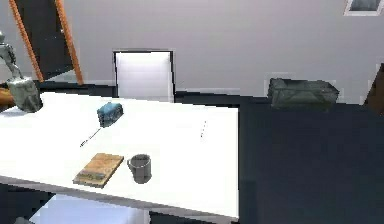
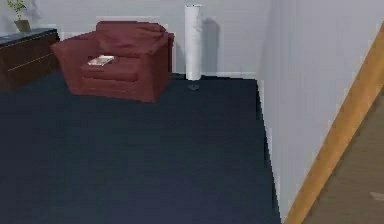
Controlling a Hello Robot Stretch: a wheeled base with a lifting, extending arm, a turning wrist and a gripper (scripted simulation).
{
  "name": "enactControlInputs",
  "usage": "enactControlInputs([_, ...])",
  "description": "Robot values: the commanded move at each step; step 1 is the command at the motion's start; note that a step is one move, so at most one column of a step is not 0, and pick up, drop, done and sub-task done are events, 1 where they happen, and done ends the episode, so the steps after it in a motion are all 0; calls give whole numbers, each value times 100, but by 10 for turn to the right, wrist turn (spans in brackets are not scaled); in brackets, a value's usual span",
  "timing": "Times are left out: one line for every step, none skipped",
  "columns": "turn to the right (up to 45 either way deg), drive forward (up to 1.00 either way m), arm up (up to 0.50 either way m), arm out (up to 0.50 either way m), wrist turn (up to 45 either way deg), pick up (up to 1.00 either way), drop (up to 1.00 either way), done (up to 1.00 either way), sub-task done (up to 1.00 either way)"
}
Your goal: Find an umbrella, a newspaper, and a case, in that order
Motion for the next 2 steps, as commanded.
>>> enactControlInputs([-450, 0, 0, 0, 0, 0, 0, 0, 0])
enactControlInputs([0, 0, 0, 0, 0, 0, 0, 100, 0])
